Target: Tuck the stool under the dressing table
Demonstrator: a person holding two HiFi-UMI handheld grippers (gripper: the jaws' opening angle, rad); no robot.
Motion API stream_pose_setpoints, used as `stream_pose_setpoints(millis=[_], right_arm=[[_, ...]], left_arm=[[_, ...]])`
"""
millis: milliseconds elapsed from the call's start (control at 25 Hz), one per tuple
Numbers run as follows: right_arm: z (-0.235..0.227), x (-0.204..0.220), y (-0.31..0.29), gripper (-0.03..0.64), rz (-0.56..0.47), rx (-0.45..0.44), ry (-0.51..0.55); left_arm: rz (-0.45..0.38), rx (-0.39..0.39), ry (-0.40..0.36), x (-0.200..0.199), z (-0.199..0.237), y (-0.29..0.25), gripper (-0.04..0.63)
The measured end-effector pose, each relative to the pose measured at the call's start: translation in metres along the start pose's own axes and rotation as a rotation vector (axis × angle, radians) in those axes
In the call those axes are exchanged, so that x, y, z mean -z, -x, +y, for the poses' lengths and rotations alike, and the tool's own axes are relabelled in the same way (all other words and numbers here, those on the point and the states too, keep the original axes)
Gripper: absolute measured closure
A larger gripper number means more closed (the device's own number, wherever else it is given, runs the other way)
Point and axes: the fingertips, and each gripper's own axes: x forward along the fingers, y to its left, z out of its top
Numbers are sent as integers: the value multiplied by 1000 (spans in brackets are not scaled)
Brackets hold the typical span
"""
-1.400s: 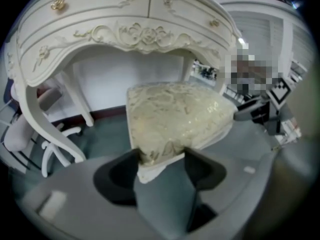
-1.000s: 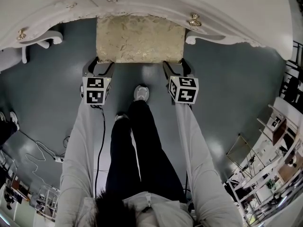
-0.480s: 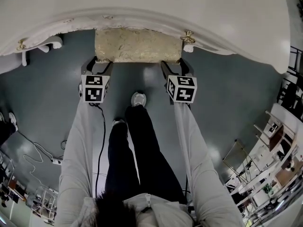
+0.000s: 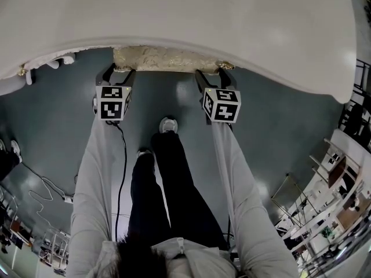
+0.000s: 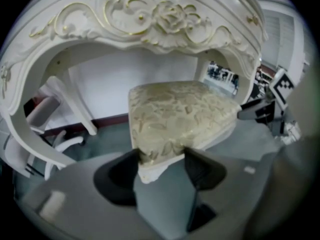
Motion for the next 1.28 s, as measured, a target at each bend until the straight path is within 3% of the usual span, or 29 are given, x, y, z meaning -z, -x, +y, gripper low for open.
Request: stream_pose_setpoints(millis=[600, 680, 760, 840, 920, 1120, 1280], right_arm=[[8, -11, 4, 308, -17, -15, -6], [11, -14, 15, 365, -52, -31, -24], [15, -15, 26, 465, -77, -46, -31], [21, -19, 37, 605, -101, -50, -29], [31, -25, 47, 617, -128, -71, -34], [58, -36, 67, 617, -187, -95, -48], [75, -43, 96, 617, -247, -106, -45]], left_arm=[[-33, -5, -12, -8, 6, 4, 306], [-55, -6, -9, -13, -1, 10, 338], [-69, -21, -17, -16, -9, 18, 449], [-90, -38, -32, -20, -13, 28, 554], [-131, -36, -34, -27, -14, 40, 585], [-269, -22, -16, -41, -13, 74, 588], [-328, -24, -10, -42, -17, 108, 588]])
